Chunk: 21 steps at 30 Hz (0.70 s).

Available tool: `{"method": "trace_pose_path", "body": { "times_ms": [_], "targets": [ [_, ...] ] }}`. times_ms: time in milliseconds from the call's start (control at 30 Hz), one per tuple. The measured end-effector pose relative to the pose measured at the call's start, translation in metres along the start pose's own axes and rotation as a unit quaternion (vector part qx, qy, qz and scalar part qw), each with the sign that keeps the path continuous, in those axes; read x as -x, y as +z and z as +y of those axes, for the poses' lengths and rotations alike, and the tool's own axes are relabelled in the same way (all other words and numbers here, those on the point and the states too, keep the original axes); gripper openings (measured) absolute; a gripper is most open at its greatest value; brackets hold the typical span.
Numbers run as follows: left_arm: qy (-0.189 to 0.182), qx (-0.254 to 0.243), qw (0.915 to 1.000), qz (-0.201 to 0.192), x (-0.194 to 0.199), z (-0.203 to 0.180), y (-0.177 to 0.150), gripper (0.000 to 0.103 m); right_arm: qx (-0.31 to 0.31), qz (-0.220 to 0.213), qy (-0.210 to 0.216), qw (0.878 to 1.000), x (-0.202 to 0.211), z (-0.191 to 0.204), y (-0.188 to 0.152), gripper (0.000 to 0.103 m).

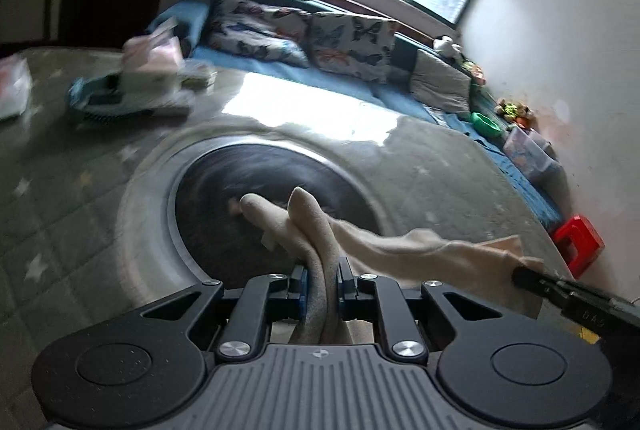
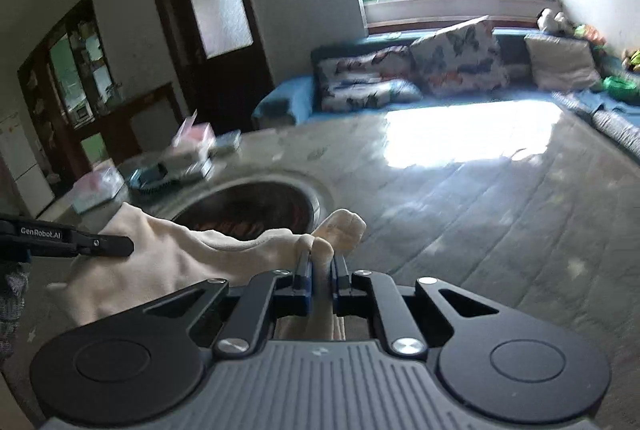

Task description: Fold clothes

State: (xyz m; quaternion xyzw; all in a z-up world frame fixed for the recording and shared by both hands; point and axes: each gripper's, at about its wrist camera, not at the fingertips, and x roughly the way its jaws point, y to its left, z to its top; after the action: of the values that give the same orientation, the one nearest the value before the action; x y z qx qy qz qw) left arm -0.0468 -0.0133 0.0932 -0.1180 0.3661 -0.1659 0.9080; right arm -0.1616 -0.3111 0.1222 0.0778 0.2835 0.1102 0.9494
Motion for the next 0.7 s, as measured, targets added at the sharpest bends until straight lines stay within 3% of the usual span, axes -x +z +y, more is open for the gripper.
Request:
{"method": "trace_pose_path", "body": {
  "times_ms": [400, 700],
  "targets": [
    [-0.042, -0.038, 0.9982, 0.020, -0.062, -0.088, 0.025, 0.014, 0.002, -0.043, -0.109, 0.993, 0.030, -0.062, 0.045, 0.008],
    [-0.060, -0.065, 0.9952, 0.041, -0.112, -0.133, 0.029, 0.014, -0.021, -0.043, -0.177, 0.983, 0.021, -0.107, 0.047, 0.008]
  ]
}}
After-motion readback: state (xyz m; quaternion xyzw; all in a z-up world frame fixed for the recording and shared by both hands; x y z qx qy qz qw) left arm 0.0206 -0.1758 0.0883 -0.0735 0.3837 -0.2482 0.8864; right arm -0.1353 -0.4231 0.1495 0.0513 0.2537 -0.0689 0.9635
